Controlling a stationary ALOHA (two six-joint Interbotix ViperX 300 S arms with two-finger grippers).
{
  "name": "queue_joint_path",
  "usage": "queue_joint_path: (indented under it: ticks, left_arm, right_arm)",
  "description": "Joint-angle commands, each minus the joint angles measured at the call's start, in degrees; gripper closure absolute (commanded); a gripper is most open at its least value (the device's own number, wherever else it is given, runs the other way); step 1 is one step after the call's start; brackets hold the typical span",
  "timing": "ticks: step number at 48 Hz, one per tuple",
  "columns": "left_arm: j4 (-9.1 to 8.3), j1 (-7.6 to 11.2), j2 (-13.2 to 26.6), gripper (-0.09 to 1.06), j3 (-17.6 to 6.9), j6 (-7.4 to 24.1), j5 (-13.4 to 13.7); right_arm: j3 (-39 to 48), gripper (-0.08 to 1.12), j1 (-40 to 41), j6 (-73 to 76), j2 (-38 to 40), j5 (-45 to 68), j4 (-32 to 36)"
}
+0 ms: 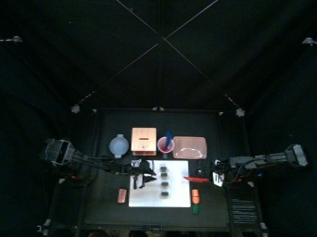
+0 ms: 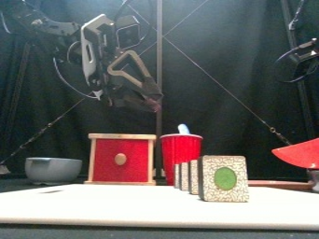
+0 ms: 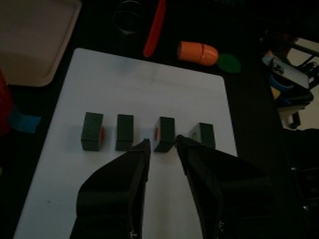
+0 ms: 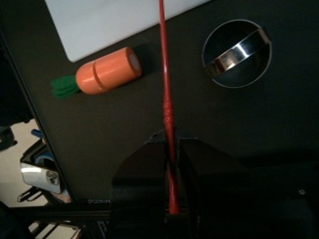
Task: Place sushi on board then cut the sushi with the knife then place the pieces on the plate
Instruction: Place the 4 sushi pieces on the plate
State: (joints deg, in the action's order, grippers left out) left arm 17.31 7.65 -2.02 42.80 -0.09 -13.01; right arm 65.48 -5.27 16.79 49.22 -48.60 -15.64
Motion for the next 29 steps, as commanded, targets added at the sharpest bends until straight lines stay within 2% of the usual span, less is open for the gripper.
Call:
queue_joint_path:
  ticks: [1,9,19,29]
  left_arm:
    - [0.00,-0.35,0.0,0.26,-0.8,0.0,-0.6]
    - [0.26,-0.44,0.3,0.26,-0.8,0.0,-0.5]
    - [0.62,-0.35,0.4,0.26,-0.6,0.0,-0.6]
    - [0.53,-0.35,0.3,0.26,-0.3,0.2,-0.6]
  right_arm:
    - [0.4,0.60,-1.1,0.0,-0.5,2.5,-1.6]
    - [1.9,0.53,-1.1,0.2,-0.6,3.8,-2.6]
    - [1.8,0.33,-1.1,0.2,-0.5,3.4,-2.1]
    - [-1.6,0.29,0.0,0.2,0.4,-1.7,1.8]
